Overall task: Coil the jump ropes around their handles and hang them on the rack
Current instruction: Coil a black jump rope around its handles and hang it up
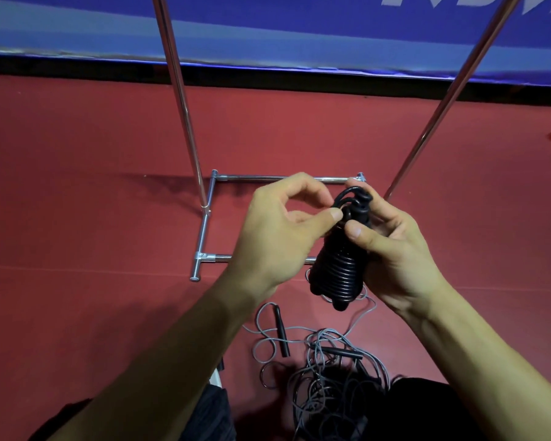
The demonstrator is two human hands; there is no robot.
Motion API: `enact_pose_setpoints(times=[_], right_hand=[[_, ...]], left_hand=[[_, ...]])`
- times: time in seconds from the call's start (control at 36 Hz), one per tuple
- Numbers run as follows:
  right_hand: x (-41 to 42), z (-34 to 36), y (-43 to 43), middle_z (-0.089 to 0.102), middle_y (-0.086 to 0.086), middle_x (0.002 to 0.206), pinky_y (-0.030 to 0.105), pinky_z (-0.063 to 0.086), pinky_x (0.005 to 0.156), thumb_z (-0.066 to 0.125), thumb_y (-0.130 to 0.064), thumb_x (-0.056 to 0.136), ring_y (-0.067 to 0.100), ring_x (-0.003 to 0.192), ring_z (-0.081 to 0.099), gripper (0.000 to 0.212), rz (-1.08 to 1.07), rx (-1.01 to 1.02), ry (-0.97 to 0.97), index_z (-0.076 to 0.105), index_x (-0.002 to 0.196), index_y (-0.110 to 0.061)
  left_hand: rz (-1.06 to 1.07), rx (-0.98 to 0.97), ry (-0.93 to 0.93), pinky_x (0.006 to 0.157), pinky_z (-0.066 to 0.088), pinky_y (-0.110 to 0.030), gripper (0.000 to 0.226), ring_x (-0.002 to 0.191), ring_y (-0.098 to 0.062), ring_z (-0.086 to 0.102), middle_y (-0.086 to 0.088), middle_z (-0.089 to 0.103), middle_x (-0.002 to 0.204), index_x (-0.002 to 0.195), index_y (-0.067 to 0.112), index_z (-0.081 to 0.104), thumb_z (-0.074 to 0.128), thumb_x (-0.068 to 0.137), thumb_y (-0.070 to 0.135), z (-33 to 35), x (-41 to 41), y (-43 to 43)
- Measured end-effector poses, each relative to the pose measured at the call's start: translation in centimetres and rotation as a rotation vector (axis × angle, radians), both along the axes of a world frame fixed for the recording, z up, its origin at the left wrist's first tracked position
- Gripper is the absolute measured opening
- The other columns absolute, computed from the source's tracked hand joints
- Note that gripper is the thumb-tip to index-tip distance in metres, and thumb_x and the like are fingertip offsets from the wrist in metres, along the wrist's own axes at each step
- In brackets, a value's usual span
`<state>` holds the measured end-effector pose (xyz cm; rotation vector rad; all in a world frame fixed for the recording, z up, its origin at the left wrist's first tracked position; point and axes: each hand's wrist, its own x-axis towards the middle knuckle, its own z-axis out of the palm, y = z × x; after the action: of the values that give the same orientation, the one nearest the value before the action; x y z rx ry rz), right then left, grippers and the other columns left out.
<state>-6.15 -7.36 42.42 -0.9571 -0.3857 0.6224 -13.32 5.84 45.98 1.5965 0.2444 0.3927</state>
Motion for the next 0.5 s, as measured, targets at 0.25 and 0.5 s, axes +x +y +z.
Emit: enact_pose_setpoints(times=[0.25,0.5], right_hand=[[-0.33,0.68,-0.44,0.069,0.003,0.103,0.042,0.045,0.102,0.096,-0.032,0.05,0.024,0.102,0.06,0.064,-0.02,0.016,-0.052,0.073,0.11,-0.028],[-0.6,1.01,-0.51,0.071,0.002,0.101,0.04,0.049,0.094,0.094,-0.037,0.052,0.02,0.092,0.062,0.061,-0.127,-0.092,-0.223,0.073,0.109,-0.032]], left_hand=[[0.07,0.416,-0.148,0.071,0.054,-0.021,0.009,0.081,-0.009,0.064,0.008,0.061,0.089,0.085,0.018,0.077,0.069,0.081,0.015,0.24,-0.33,-0.46],[-0.018,0.165,0.059,0.086,0.056,-0.028,0.01,0.087,-0.004,0.07,0.006,0.072,0.101,0.083,0.021,0.079,0.077,0.08,0.011,0.88,-0.6,0.02]])
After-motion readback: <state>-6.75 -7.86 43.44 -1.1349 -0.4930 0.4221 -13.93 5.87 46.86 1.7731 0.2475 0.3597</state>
